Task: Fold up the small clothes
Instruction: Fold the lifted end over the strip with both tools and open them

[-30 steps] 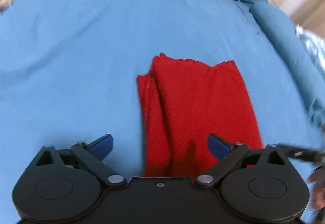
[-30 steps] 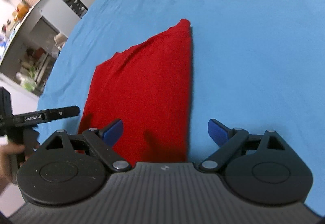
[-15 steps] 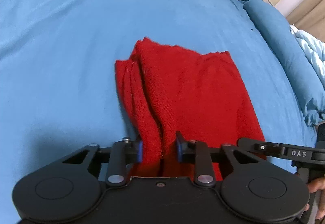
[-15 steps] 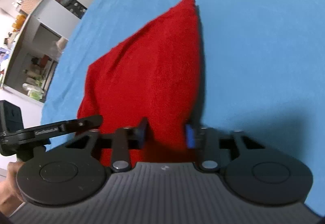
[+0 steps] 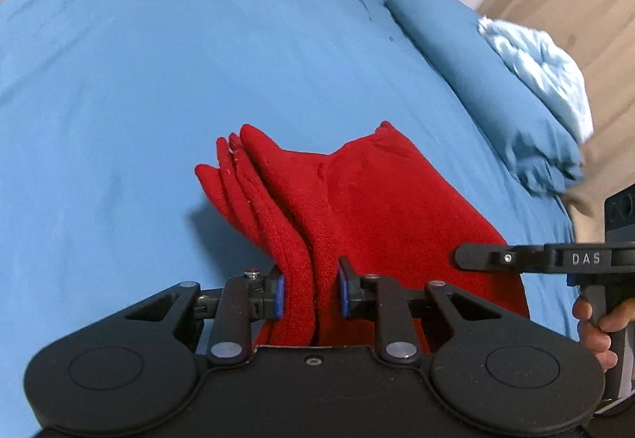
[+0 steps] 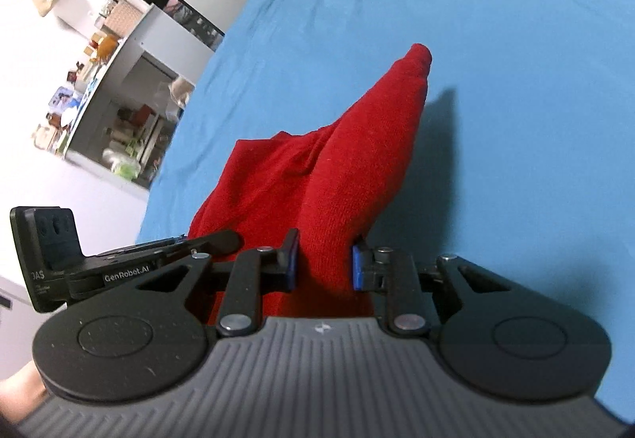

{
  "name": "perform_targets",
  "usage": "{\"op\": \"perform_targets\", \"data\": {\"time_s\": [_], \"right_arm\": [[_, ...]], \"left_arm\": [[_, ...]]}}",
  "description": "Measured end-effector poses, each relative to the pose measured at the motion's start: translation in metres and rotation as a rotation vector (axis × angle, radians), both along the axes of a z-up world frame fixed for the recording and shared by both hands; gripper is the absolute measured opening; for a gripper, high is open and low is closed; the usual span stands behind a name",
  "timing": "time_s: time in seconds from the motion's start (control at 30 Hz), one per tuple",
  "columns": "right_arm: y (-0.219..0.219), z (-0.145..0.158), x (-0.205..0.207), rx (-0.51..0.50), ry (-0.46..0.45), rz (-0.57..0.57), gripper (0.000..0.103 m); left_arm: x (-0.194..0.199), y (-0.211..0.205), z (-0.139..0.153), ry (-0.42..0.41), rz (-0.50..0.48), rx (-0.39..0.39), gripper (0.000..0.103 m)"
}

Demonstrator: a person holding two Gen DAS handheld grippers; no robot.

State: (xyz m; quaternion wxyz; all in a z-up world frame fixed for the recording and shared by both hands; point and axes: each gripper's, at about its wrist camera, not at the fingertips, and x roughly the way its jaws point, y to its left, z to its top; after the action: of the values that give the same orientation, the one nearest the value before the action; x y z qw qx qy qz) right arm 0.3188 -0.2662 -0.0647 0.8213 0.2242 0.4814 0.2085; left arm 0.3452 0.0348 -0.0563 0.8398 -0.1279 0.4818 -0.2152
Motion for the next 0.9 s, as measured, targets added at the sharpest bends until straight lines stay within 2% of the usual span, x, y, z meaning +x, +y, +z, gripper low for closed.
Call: {"op": "perform_targets", "data": {"time_s": [0.07,0.17,0.27,0.43,0.47,0.5,0.53,0.57,0.6,0.63,0.77,0.9], "right_arm": [[-0.012,-0.017,-0.029,-0.039,0.012,0.006,0.040],[-0.028,-0.060,-0.060,-0.090,0.056,-0.038,0.041],[-0.039,-0.091,-0.077,-0.048,0.042,-0.108,0.043],[-0.034,-0.089,-0.083,-0.068,-0.007,-0.097,0.050],[-0.033,-0.085,-0.083,-0.085,-0.005,-0.089,0.060],[-0.032,-0.080,-0.083,-0.103,-0.012,-0.094,0.075],[-0.034,-0.073,-0.085,-0.121,-0.047,-0.110,0.081],[-0.033,-0.069,-0.084,-0.136,-0.090,-0.128,0.091],[-0.036,-0.067,-0.086,-0.159,-0.135,-0.147,0.095],[-0.033,-0.071,-0.085,-0.181,-0.154,-0.159,0.095],[-0.035,-0.101,-0.079,-0.238,-0.149,-0.182,0.094],[-0.028,-0.111,-0.088,-0.271,-0.226,-0.183,0.094]], "left_arm": [[-0.023,-0.017,-0.016,0.020,-0.009,0.011,0.027],[-0.050,-0.039,-0.047,0.003,-0.016,0.101,0.027],[-0.067,-0.046,-0.064,-0.049,0.010,0.154,0.030],[-0.064,-0.064,-0.062,-0.090,0.014,0.211,0.040],[-0.061,-0.063,-0.059,-0.099,0.013,0.217,0.044],[-0.062,-0.062,-0.055,-0.109,0.023,0.236,0.056],[-0.065,-0.060,-0.052,-0.128,0.045,0.264,0.074],[-0.068,-0.057,-0.050,-0.156,0.071,0.291,0.082],[-0.072,-0.053,-0.050,-0.191,0.097,0.308,0.086],[-0.073,-0.050,-0.053,-0.211,0.115,0.308,0.086],[-0.058,-0.046,-0.084,-0.199,0.139,0.268,0.088],[-0.059,-0.044,-0.096,-0.231,0.160,0.238,0.088]]}}
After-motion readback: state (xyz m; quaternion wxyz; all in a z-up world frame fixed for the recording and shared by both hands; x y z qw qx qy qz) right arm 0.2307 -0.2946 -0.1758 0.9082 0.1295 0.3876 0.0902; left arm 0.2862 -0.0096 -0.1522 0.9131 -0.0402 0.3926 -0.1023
